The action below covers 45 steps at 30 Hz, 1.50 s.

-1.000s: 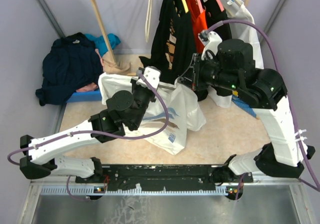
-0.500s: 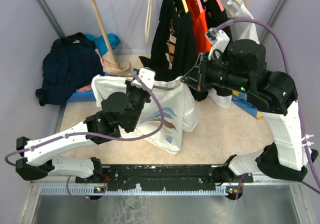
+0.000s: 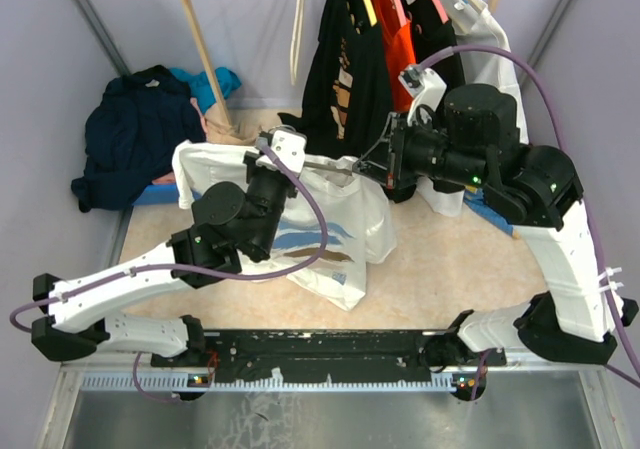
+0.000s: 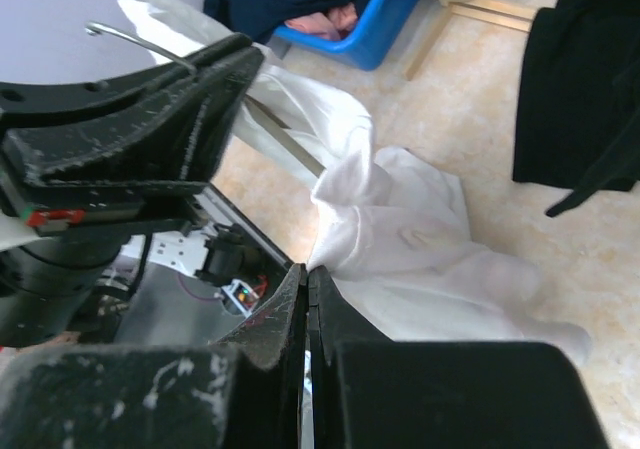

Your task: Place the t-shirt on the hanger

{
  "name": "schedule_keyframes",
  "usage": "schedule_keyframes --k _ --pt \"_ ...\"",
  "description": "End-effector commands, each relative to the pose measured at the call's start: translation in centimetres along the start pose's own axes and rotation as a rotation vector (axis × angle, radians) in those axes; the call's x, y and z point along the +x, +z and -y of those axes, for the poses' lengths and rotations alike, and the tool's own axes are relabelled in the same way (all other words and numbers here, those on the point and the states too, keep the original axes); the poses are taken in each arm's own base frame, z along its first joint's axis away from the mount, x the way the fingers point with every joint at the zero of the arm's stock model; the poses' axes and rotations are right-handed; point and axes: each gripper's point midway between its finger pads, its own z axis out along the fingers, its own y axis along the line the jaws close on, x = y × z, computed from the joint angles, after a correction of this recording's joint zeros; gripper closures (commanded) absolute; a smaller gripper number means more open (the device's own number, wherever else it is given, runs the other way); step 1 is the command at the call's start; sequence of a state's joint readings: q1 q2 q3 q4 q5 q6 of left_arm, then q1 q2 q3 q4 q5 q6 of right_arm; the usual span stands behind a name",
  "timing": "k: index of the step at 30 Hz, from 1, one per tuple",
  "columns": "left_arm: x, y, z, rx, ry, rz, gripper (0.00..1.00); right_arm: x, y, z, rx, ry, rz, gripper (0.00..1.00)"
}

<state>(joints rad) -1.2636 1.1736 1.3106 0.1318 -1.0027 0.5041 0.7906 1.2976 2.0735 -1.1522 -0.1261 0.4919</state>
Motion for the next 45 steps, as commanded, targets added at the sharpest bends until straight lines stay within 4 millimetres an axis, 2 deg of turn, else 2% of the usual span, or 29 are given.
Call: schedule_keyframes --k 1,5,8,11,15,16,17,20,25,31,36,40,45 --pt "-2.0 0.3 -0.5 -0.044 -0.056 0.058 1.00 -3.0 -0.4 -4.5 -0.185 -0.002 0.095 1.00" --pt "-2.8 0.6 0.0 -0.038 -0.090 0.079 1.00 -2.5 1.5 -6.4 -0.244 -0.005 0.074 1.00" --pt "-3.2 0.6 0.0 -0.036 -0.107 0.087 1.00 -1.5 2.9 -6.7 -0.239 -0.015 0.047 1.00" --pt "-3.2 0.1 -0.2 -0.015 -0.124 0.092 1.00 0.0 4.3 -5.4 -0.188 -0.025 0.018 1.00" --pt "-2.9 -0.6 0.0 0.042 -0.158 0.075 1.00 1.0 4.8 -2.6 -0.069 -0.060 0.013 1.00" --pt "-2.7 -0.8 0.1 0.055 -0.177 0.068 1.00 1.2 4.6 -2.1 -0.046 -0.074 0.012 0.95" --pt "-2.5 -1.0 -0.1 0.064 -0.188 0.065 1.00 1.2 4.4 -1.8 -0.036 -0.082 0.014 0.85" --pt "-2.1 -1.6 -0.3 0.087 -0.221 0.051 1.00 1.3 3.5 -1.9 -0.052 -0.107 0.017 0.72" --pt "-1.3 -2.1 -0.3 0.110 -0.217 0.021 1.00 0.8 1.6 -3.8 -0.156 -0.156 0.026 0.58" --pt "-0.7 -2.8 0.6 0.197 -0.203 -0.021 1.00 0.0 -1.0 -5.0 -0.220 -0.228 0.054 0.51" --pt "-0.4 -4.0 1.8 0.306 -0.219 -0.044 1.00 -0.5 -2.9 -3.8 -0.178 -0.299 0.111 0.49" --pt "-0.7 -4.8 2.4 0.382 -0.235 -0.055 1.00 1.2 -2.8 -1.8 -0.118 -0.343 0.075 0.49" --pt "-1.2 -5.6 3.6 0.476 -0.241 -0.078 1.00 4.4 -2.6 -1.1 -0.162 -0.366 0.015 0.50"
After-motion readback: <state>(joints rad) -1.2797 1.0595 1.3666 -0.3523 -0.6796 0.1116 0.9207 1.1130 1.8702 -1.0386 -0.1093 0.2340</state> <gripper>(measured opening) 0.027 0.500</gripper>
